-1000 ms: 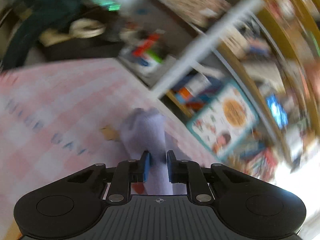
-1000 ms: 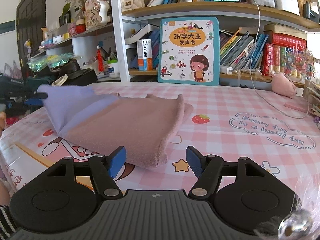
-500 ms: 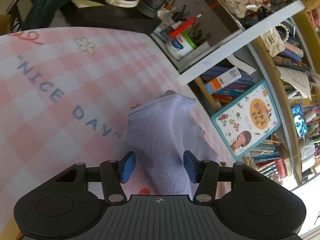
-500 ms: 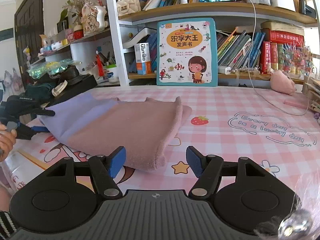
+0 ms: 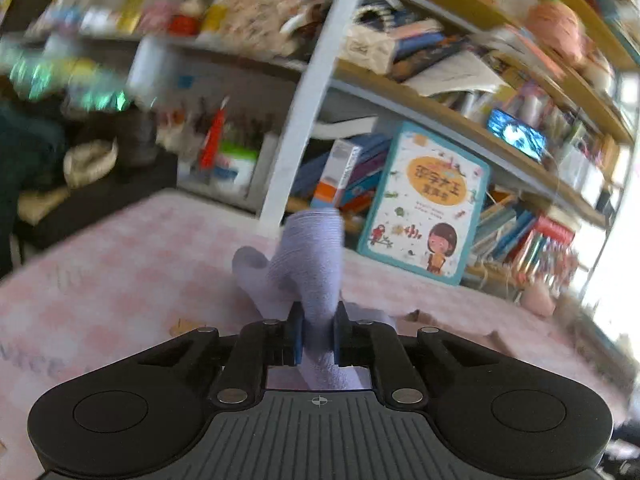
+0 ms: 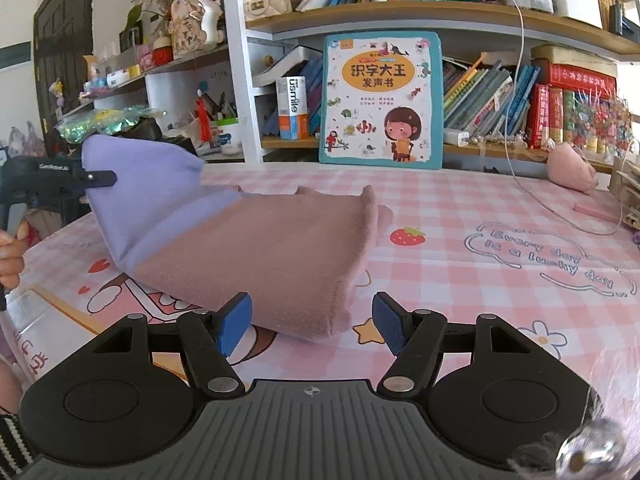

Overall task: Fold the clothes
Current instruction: 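Grasp the lavender corner of the folded sweater with the left tool, then fold the lavender half over the pink half with the left tool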

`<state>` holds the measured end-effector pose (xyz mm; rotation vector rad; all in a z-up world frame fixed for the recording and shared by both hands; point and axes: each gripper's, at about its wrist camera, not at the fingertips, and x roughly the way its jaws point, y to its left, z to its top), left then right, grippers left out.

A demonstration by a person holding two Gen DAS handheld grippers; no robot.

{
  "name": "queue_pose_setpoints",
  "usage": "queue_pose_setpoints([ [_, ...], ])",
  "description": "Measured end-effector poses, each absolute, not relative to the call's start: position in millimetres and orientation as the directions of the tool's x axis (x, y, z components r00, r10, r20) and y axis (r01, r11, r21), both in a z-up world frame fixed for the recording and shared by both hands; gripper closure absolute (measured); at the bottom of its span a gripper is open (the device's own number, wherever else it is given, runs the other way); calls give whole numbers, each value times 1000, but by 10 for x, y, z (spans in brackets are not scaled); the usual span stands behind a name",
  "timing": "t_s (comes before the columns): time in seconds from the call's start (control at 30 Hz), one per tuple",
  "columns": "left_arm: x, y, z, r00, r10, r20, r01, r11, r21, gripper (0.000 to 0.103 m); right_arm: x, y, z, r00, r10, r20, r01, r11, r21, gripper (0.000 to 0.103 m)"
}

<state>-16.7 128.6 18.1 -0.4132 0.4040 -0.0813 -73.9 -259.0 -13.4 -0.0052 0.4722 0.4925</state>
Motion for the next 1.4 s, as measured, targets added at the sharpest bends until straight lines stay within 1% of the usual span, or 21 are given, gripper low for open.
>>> queue_pose_setpoints([
  [0.07, -84, 1505, 16, 889, -168, -425, -90, 847, -523, 91, -755, -2586, -131, 770, 466, -436, -471, 876, 105, 39],
  [0.17, -56, 1778, -230, 865, -216, -452, -173, 718, -675, 90, -723, -2584, -141, 771, 456, -444, -459, 882, 108, 39],
  [0.23, -53, 1858, -315, 860, -235, -453, -195, 669, -717, 82, -709, -2577, -152, 767, 458, -449, -458, 881, 115, 39],
  [0.3, -44, 1870, -359, 859, -233, -456, -214, 646, -733, 67, -704, -2566, -161, 762, 463, -453, -462, 879, 119, 39],
  [0.4, -24, 1866, -405, 867, -224, -444, -224, 622, -750, 65, -713, -2529, -160, 757, 469, -455, -473, 874, 113, 39],
  [0.47, 0, 1850, -400, 870, -219, -442, -225, 622, -750, 66, -714, -2519, -155, 756, 471, -454, -476, 872, 112, 39],
  [0.5, 11, 1842, -397, 871, -217, -441, -225, 623, -749, 70, -715, -2515, -151, 756, 472, -453, -477, 872, 113, 39],
  [0.53, 25, 1835, -397, 871, -216, -441, -224, 625, -748, 70, -716, -2512, -148, 755, 474, -453, -478, 871, 113, 39],
  [0.57, 29, 1841, -404, 871, -219, -440, -220, 626, -748, 79, -718, -2510, -145, 755, 474, -453, -479, 871, 112, 39],
  [0.6, 25, 1856, -413, 871, -224, -437, -215, 627, -749, 84, -720, -2508, -143, 755, 474, -453, -480, 870, 111, 39],
  [0.7, -29, 1905, -384, 873, -243, -423, -181, 644, -743, 87, -736, -2509, -132, 757, 473, -451, -479, 871, 110, 39],
  [0.9, -196, 2072, -246, 877, -220, -426, -173, 684, -709, 88, -713, -2504, -121, 743, 502, -443, -494, 857, 145, 39],
  [1.03, -289, 2236, -207, 881, -201, -429, -190, 679, -709, 88, -634, -2417, -141, 724, 530, -442, -509, 843, 177, 42],
  [1.1, -328, 2305, -190, 885, -187, -427, -198, 678, -708, 88, -566, -2348, -131, 721, 535, -440, -513, 839, 180, 48],
  [1.3, -393, 2424, -166, 889, -169, -425, -207, 678, -705, 88, -425, -2148, -120, 699, 554, -452, -543, 822, 169, 61],
  [1.4, -402, 2416, -161, 889, -167, -427, -204, 690, -695, 88, -372, -2106, -172, 688, 550, -473, -547, 822, 160, 66],
])
